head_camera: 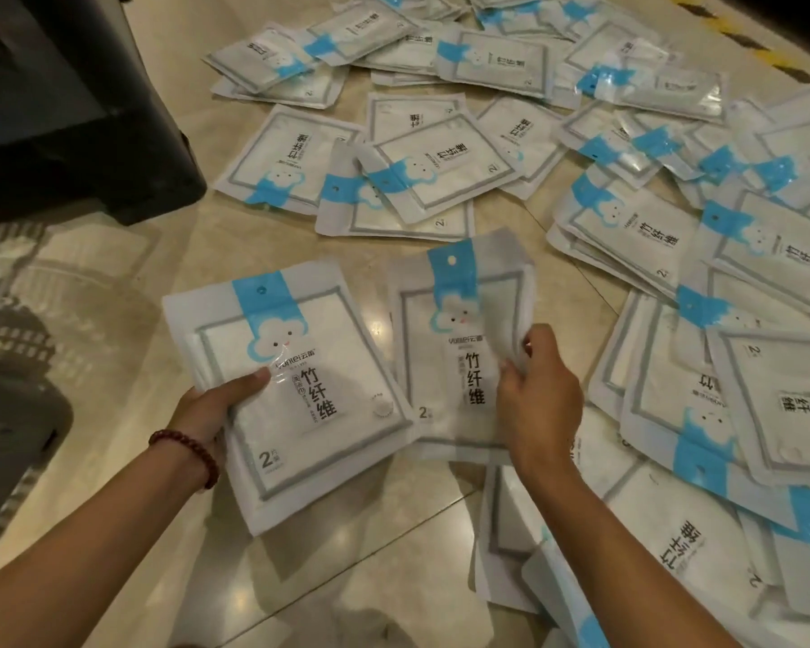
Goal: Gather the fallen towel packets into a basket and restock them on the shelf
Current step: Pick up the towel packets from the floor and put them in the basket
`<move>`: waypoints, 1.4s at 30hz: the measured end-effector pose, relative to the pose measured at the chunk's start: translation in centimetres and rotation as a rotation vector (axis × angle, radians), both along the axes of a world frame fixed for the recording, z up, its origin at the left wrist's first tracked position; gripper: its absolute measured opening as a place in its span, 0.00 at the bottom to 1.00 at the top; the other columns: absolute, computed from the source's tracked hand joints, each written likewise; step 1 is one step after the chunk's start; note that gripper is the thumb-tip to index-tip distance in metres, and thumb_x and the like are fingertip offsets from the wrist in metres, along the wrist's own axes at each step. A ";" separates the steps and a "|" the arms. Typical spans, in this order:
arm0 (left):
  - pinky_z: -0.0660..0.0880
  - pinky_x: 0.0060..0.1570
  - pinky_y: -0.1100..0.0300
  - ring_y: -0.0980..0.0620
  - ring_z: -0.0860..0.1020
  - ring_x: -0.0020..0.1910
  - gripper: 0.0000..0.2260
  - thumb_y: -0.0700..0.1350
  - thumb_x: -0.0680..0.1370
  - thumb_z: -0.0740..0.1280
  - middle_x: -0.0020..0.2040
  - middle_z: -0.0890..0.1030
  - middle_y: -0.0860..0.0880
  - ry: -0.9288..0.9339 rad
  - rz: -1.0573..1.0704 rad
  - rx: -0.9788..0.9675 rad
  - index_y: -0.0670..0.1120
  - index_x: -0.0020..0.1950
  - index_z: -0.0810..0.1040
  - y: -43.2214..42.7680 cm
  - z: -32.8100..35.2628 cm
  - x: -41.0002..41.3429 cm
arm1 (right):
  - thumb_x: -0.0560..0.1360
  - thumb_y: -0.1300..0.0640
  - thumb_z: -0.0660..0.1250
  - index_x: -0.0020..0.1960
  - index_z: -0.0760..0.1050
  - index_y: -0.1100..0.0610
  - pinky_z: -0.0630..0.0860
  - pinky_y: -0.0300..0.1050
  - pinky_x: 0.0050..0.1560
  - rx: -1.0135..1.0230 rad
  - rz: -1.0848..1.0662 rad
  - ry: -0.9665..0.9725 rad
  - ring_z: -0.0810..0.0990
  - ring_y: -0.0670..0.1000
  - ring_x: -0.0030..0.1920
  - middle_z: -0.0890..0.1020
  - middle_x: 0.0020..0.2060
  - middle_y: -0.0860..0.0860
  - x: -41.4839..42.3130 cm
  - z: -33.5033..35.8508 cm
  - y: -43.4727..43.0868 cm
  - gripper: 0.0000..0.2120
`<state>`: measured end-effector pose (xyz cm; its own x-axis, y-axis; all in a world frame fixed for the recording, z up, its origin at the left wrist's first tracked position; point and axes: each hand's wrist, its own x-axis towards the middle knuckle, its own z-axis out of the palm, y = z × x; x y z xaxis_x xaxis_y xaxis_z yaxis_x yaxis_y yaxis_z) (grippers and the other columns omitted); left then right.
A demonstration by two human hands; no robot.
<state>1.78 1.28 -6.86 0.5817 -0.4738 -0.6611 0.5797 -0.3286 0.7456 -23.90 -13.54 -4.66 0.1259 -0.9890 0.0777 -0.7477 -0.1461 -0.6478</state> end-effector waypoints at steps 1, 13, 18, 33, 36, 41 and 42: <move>0.77 0.49 0.51 0.46 0.83 0.46 0.20 0.42 0.60 0.75 0.47 0.85 0.45 0.008 0.010 -0.002 0.45 0.52 0.81 -0.1 -0.1 0.0 | 0.75 0.62 0.63 0.49 0.66 0.55 0.70 0.44 0.34 -0.046 -0.017 -0.057 0.74 0.51 0.37 0.74 0.38 0.46 -0.1 1.2 -0.6 0.07; 0.80 0.34 0.54 0.45 0.84 0.42 0.21 0.41 0.58 0.76 0.45 0.85 0.42 0.043 -0.095 -0.164 0.42 0.50 0.82 -2.7 5.4 1.6 | 0.71 0.67 0.69 0.49 0.78 0.52 0.77 0.36 0.29 0.352 -0.006 -0.663 0.84 0.45 0.33 0.85 0.35 0.43 0.6 7.6 -4.4 0.12; 0.80 0.38 0.53 0.43 0.83 0.47 0.28 0.41 0.57 0.79 0.50 0.84 0.42 -0.001 -0.092 -0.276 0.42 0.56 0.80 -5.0 14.2 3.7 | 0.72 0.66 0.69 0.47 0.78 0.50 0.79 0.37 0.30 0.379 -0.005 -0.731 0.84 0.45 0.36 0.85 0.37 0.42 2.9 14.3 -6.7 0.12; 0.81 0.39 0.48 0.43 0.83 0.47 0.24 0.39 0.61 0.74 0.49 0.84 0.42 -0.264 0.294 -0.435 0.42 0.56 0.79 2.7 39.7 9.0 | 0.68 0.69 0.69 0.44 0.77 0.54 0.81 0.45 0.36 0.411 0.559 -0.880 0.83 0.50 0.34 0.85 0.34 0.48 19.1 38.6 -6.1 0.12; 0.80 0.38 0.49 0.43 0.83 0.46 0.26 0.40 0.60 0.74 0.49 0.84 0.42 -0.302 0.473 -0.378 0.41 0.58 0.78 9.2 41.1 11.8 | 0.68 0.70 0.70 0.42 0.77 0.54 0.80 0.42 0.34 0.498 0.701 -0.877 0.83 0.49 0.33 0.85 0.34 0.49 25.1 39.1 -1.8 0.11; 0.77 0.52 0.44 0.41 0.80 0.54 0.28 0.42 0.62 0.73 0.56 0.81 0.40 -0.286 0.695 -0.308 0.42 0.61 0.78 21.7 40.1 14.9 | 0.70 0.68 0.70 0.44 0.78 0.53 0.81 0.46 0.36 0.682 0.935 -0.821 0.85 0.52 0.39 0.86 0.40 0.51 34.0 38.8 8.2 0.10; 0.76 0.54 0.43 0.41 0.80 0.54 0.27 0.41 0.62 0.73 0.56 0.81 0.41 -0.289 0.732 -0.293 0.42 0.61 0.77 23.7 39.6 15.5 | 0.70 0.67 0.70 0.45 0.78 0.53 0.81 0.46 0.36 0.712 0.969 -0.799 0.85 0.52 0.40 0.86 0.40 0.51 35.3 38.5 9.9 0.10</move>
<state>17.30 25.01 32.69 0.9366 -0.0398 -0.3480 0.3444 0.2861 0.8942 11.43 -3.59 33.87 0.9165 -0.3997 -0.0169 0.0470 0.1496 -0.9876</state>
